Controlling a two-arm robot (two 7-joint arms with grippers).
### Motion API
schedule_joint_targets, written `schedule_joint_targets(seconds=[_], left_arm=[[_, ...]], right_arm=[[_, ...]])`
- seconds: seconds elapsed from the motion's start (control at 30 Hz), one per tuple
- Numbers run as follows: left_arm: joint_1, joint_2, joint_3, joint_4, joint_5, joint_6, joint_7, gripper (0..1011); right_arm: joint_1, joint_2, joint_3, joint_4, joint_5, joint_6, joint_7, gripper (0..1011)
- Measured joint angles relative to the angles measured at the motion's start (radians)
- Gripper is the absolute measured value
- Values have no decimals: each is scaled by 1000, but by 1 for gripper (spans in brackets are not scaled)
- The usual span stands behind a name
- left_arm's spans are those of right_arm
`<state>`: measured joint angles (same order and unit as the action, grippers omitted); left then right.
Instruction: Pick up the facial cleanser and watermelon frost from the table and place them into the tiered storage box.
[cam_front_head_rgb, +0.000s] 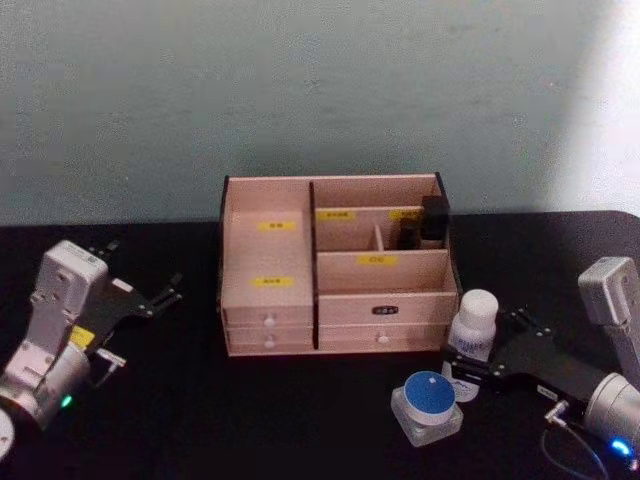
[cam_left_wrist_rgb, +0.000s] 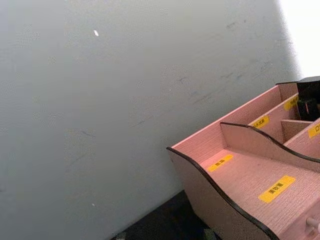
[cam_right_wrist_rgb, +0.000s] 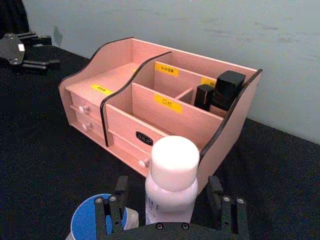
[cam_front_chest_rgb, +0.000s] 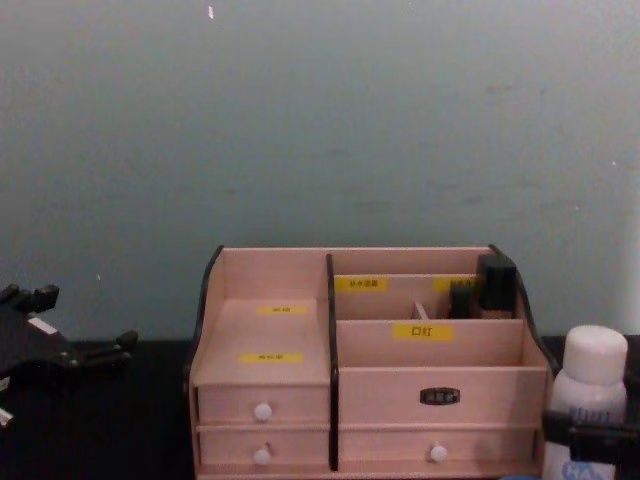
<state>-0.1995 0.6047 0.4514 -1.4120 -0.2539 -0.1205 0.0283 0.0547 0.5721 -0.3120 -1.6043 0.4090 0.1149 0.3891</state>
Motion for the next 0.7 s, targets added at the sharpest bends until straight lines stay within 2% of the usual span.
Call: schedule_joint_targets(seconds=[0.53,0.7], left_arm=[[0,0,0,0,0,0,0,1001],[0,0,0,0,0,0,0,1001]], right_arm=[[9,-14,2,15,-12,8,10,1003],[8,-13,2,14,-12,8,10,913]])
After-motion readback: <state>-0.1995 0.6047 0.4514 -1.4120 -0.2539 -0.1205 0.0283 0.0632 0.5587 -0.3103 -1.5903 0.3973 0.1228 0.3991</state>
